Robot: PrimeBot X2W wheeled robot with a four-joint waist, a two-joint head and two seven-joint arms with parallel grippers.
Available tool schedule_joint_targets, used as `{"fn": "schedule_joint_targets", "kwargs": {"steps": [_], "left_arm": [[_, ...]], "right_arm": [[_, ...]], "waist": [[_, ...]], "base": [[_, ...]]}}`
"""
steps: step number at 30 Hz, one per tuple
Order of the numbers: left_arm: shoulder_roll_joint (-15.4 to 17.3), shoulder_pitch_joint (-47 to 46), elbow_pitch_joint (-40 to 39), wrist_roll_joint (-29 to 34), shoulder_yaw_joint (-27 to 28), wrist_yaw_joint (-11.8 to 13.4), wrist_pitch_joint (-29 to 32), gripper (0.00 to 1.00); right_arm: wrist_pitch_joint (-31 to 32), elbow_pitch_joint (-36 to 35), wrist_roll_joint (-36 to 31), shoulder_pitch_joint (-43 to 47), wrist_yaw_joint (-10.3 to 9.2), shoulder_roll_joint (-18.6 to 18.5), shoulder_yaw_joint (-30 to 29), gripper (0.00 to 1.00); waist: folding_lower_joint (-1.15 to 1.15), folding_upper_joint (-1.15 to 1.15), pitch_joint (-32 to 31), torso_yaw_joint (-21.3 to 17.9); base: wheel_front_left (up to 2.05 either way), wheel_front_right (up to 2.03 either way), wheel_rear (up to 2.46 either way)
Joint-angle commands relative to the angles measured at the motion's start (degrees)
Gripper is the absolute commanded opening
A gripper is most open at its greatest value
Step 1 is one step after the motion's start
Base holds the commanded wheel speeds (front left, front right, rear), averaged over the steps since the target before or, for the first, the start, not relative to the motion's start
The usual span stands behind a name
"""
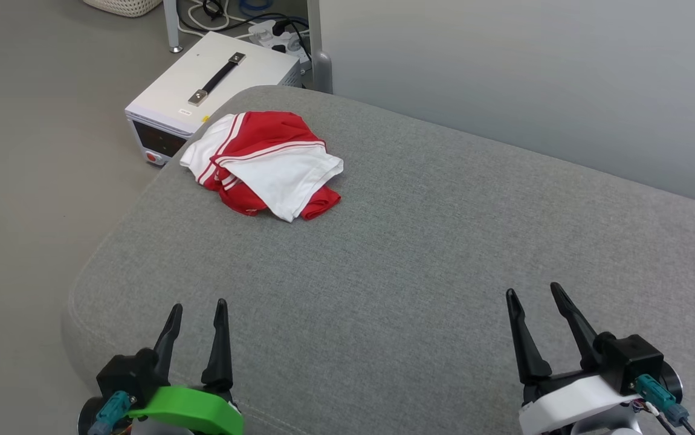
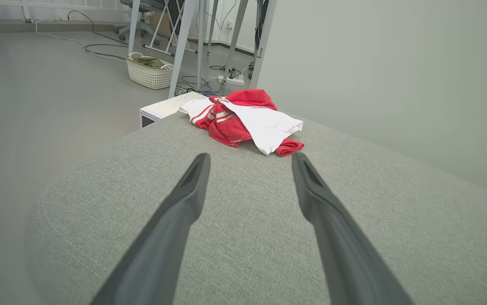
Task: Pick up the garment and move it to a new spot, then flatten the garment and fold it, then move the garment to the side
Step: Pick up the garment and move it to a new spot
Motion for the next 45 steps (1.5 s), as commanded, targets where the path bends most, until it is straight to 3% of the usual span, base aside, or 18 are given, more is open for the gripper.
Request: {"fn": "schedule_joint_targets", "kwargs": {"steps": [1,9,14,21,31,39,45], "left_arm": [[-0.25,0.83,0.24,-0.39,0.12,-0.38,-0.7,1.0],[-0.09,-2.26,2.15,-0.68,0.34,-0.9,-0.7,1.0],[3.77,-11.68,8.8,-2.07,-0.74,-1.62,1.14,1.0],[13.24,-28.14,14.77,-8.11,-6.78,-1.87,14.47,1.0],[26.23,-47.58,21.24,-22.64,-14.65,-1.89,34.57,1.0],[31.18,-54.04,28.78,-28.53,-17.9,-1.89,48.56,1.0],[32.55,-54.75,31.68,-29.28,-20.81,-1.9,51.23,1.0]], "right_arm": [[-0.59,0.16,0.4,0.66,-0.04,0.07,0.14,1.0],[-0.59,-0.83,-1.01,-0.65,-0.04,0.07,0.14,1.0],[-0.59,-1.88,-4.09,-2.75,-0.04,0.07,0.71,1.0],[0.81,-5.55,-6.6,-6.07,-0.04,0.07,0.81,1.0],[3.28,-11.43,-7.64,-10.23,-0.04,-0.02,1.4,1.0],[3.5,-12.21,-7.83,-12.01,-0.04,-0.02,2.29,1.0],[3.4,-12.17,-8.0,-12.14,-0.04,-0.02,2.02,1.0]], "waist": [[0.0,0.0,0.17,-0.04],[0.0,0.0,5.13,-3.03],[0.0,0.0,11.36,-6.41],[0.0,0.0,18.85,-10.2],[0.0,0.0,27.04,-15.6],[0.0,0.0,30.81,-19.41],[0.0,0.0,31.82,-20.37]], "base": [[0.0,0.0,0.0],[0.0,0.0,0.0],[0.0,0.0,0.0],[0.0,0.0,0.0],[0.0,0.0,0.0],[0.0,0.0,0.0],[0.0,0.0,0.0]]}}
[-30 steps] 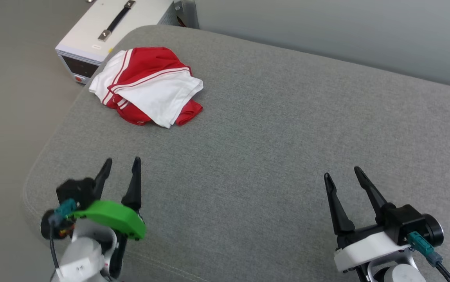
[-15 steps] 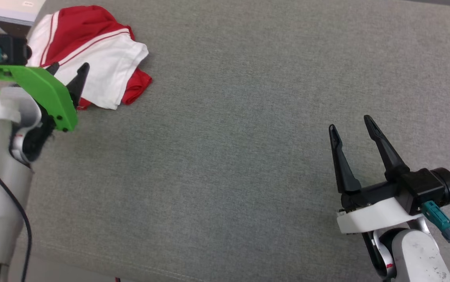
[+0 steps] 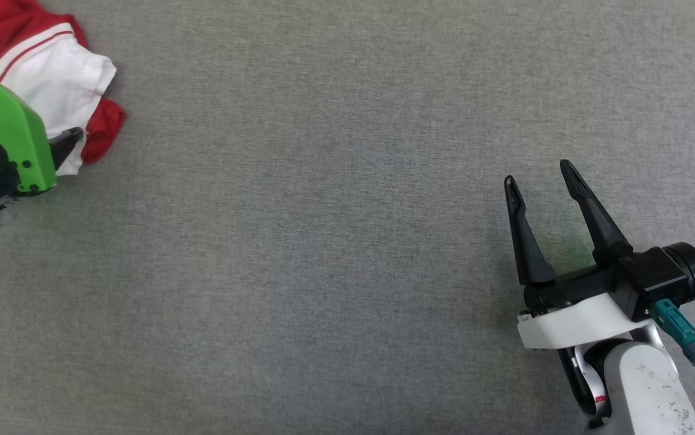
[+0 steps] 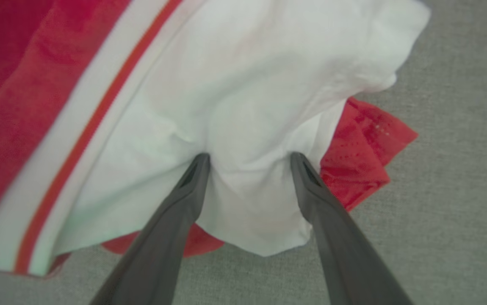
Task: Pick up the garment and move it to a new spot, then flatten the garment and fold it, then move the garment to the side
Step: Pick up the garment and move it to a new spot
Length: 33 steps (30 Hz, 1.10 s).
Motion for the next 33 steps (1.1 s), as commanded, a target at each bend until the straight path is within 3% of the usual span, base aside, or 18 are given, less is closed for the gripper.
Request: {"fn": "schedule_joint_targets", "kwargs": {"steps": [1,4,5,6,7,10,16,24,30,33], "left_arm": [[0.18,-0.44,1.16,-0.47,-0.37,-0.17,0.66,1.0],[-0.61,0.07,2.66,-2.24,-0.72,-0.17,0.96,1.0],[-0.93,0.41,2.86,-3.07,-1.06,-0.17,1.39,0.91],[-1.14,0.64,2.78,-3.78,-1.28,-0.17,1.46,0.09],[-1.35,0.91,2.66,-4.78,-1.27,-0.17,1.14,0.0],[-1.52,1.51,2.31,-6.88,-0.88,-0.17,-0.64,0.0],[-0.94,2.59,1.65,-8.58,2.29,0.86,-10.0,0.0],[-3.78,6.54,-6.81,-10.94,4.29,0.73,-16.47,0.0],[-6.27,10.42,-17.13,-10.1,2.16,3.65,-16.18,0.0],[-8.35,13.82,-22.69,-7.45,-1.77,6.91,-14.69,0.0]], "right_arm": [[-0.19,-0.24,-0.46,-0.74,-0.04,-0.14,-0.11,1.0],[-0.12,-0.17,-0.63,-0.83,-0.04,-0.14,-0.17,1.0],[-0.07,-0.15,-0.7,-0.83,-0.04,-0.13,-0.25,1.0],[-0.05,-0.11,-0.75,-0.81,-0.04,-0.13,-0.33,1.0],[-0.03,-0.05,-0.86,-0.77,-0.04,-0.15,-0.44,1.0],[0.02,0.29,-1.01,-0.52,-0.04,-0.15,-0.67,1.0],[-0.71,2.05,-0.49,0.53,-0.04,-0.14,-1.26,1.0],[-2.25,5.45,1.22,3.73,-0.04,-0.07,-3.11,1.0],[-3.12,7.16,2.97,5.13,-0.04,-0.06,-4.27,1.0],[-3.59,7.93,3.96,5.75,-0.04,-0.06,-7.42,1.0]], "waist": [[-0.01,0.0,1.58,-1.58],[-0.01,0.0,1.48,-1.65],[-0.01,0.0,1.33,-1.6],[-0.01,0.0,1.16,-1.52],[-0.01,0.0,0.86,-1.37],[-0.01,0.0,-0.31,-1.03],[-0.01,0.0,-4.89,-0.61],[-0.01,0.0,-13.4,0.19],[-0.01,0.0,-18.58,-0.79],[-0.01,0.0,-21.79,-2.4]], "base": [[0.0,0.0,0.0],[0.0,0.0,0.0],[0.0,0.0,0.0],[0.0,0.0,0.0],[0.0,0.0,0.0],[0.0,0.0,0.0],[0.0,0.0,0.0],[0.0,0.0,0.0],[0.0,0.0,0.0],[0.0,0.0,0.0]]}}
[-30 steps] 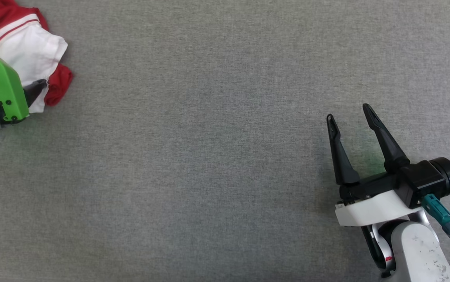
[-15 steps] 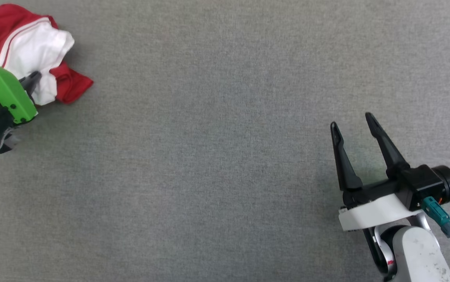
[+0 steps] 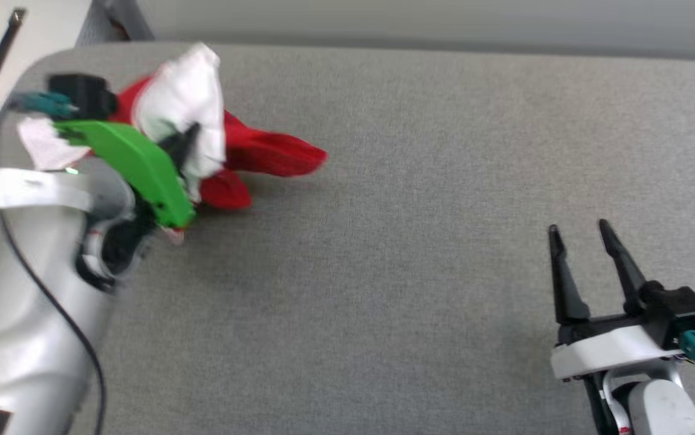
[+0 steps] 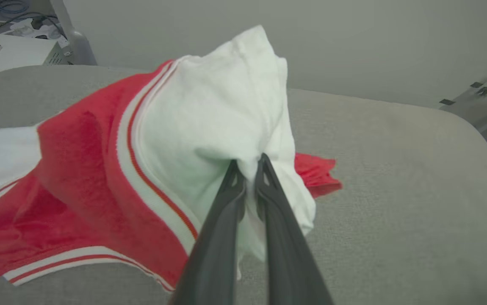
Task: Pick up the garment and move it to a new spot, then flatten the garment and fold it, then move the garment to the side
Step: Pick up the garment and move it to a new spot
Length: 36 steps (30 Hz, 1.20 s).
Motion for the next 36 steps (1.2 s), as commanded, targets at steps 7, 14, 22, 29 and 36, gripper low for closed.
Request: {"fn": "schedule_joint_targets", "kwargs": {"steps": [7,14,22,29,36], "left_arm": [[-9.75,6.1,-5.77,0.16,-6.2,3.94,0.63,0.0],[-20.03,6.17,-2.66,1.83,-11.27,5.5,-3.38,0.0],[-24.48,1.68,5.43,2.69,-14.87,6.39,-10.7,0.0],[-24.76,2.44,11.65,0.1,-26.15,5.95,-11.58,0.18],[-24.77,3.68,14.8,-2.65,-34.98,5.86,-10.6,1.0]], "right_arm": [[-0.84,-0.42,-0.26,1.11,-0.05,-0.14,-4.82,1.0],[-0.91,-1.25,-0.7,1.17,-0.05,-0.14,-6.19,1.0],[-0.97,-1.65,-0.42,0.93,-0.05,-0.14,-4.73,1.0],[-1.03,-1.31,0.04,0.53,-0.05,-0.14,-3.66,1.0],[-1.06,-0.39,0.03,0.88,-0.05,-0.14,-3.68,1.0]], "waist": [[0.0,0.0,-7.54,-5.42],[0.0,0.0,-7.25,-10.63],[0.0,0.0,-4.89,-16.35],[0.0,0.0,-3.84,-18.44],[0.0,0.0,-5.18,-16.82]], "base": [[0.0,0.0,0.0],[0.0,0.0,0.0],[0.0,0.0,0.0],[0.0,0.0,0.0],[0.0,0.0,0.0]]}}
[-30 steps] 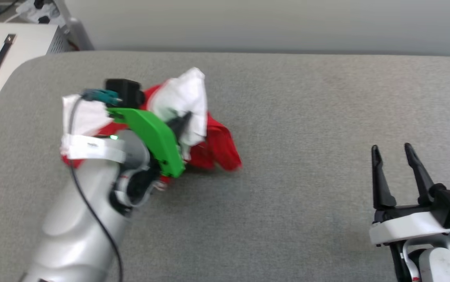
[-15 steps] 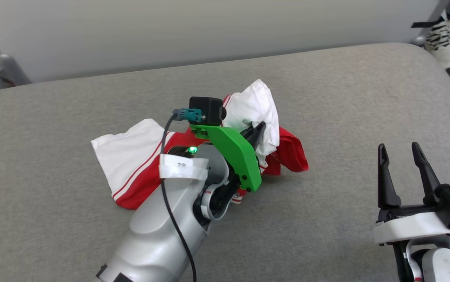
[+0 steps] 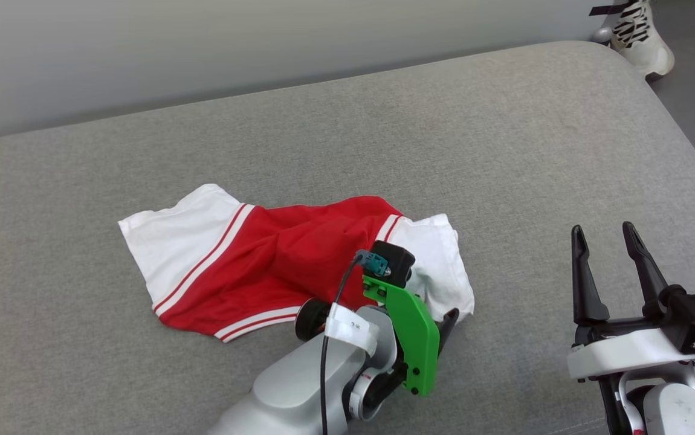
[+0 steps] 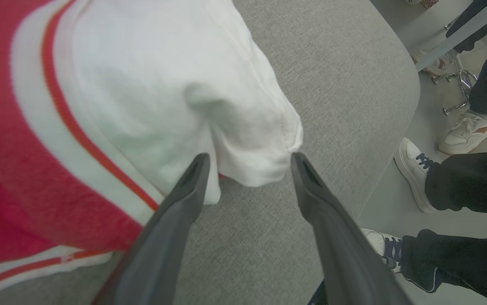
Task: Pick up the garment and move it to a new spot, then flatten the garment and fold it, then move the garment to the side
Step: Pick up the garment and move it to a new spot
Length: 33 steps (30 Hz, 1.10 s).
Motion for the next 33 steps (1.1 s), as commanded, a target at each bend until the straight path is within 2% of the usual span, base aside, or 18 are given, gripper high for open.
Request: {"fn": "schedule_joint_targets", "kwargs": {"steps": [1,7,11,15,18,22,26,30,33], "left_arm": [[-0.07,-0.02,0.13,-1.23,-0.14,-0.16,-1.25,1.0],[-0.08,-2.13,-0.17,-4.35,0.56,-0.5,-7.27,1.0],[0.53,-3.72,0.91,-3.8,2.76,-0.84,-12.87,1.0],[4.07,-3.48,0.84,-3.33,5.4,-1.8,-18.36,1.0],[8.28,-2.04,-0.13,-2.34,6.82,-1.98,-22.17,1.0],[14.03,1.81,-2.67,-0.64,8.61,-1.38,-25.25,1.0],[18.2,7.62,-6.89,1.18,11.23,-0.32,-26.41,1.0],[19.77,14.31,-12.96,4.28,15.92,1.51,-26.57,1.0],[19.1,20.24,-17.5,6.87,20.29,2.78,-26.58,1.0]], "right_arm": [[-0.5,0.34,0.1,0.16,-0.04,-0.06,0.01,1.0],[-0.51,1.39,-0.64,1.35,-0.04,-0.06,-1.19,1.0],[-0.48,1.51,-1.07,2.75,-0.04,-0.06,-2.22,1.0],[-0.07,1.37,-1.5,4.4,-0.04,-0.06,-2.88,1.0],[0.34,0.96,-1.5,5.63,-0.04,-0.06,-3.22,1.0],[0.87,0.42,-1.45,7.13,-0.04,-0.06,-3.12,1.0],[1.13,-0.01,-1.27,8.5,-0.04,-0.06,-3.08,1.0],[1.35,-0.27,-0.99,9.74,-0.04,-0.06,-2.55,1.0],[1.34,-0.3,-0.75,10.33,-0.04,-0.06,-2.1,1.0]], "waist": [[0.0,-0.01,-1.18,1.31],[0.0,-0.01,-4.36,5.01],[0.0,-0.01,-6.78,8.15],[0.0,-0.01,-8.96,11.02],[0.0,-0.01,-10.23,12.73],[0.0,-0.01,-11.31,14.22],[0.0,-0.01,-11.83,15.16],[0.0,-0.01,-12.01,15.65],[0.0,-0.01,-12.05,15.78]], "base": [[0.0,0.0,0.0],[0.0,0.0,0.0],[0.0,0.0,0.0],[0.0,0.0,0.0],[0.0,0.0,0.0],[0.0,0.0,0.0],[0.0,0.0,0.0],[0.0,0.0,0.0],[0.0,0.0,0.0]]}}
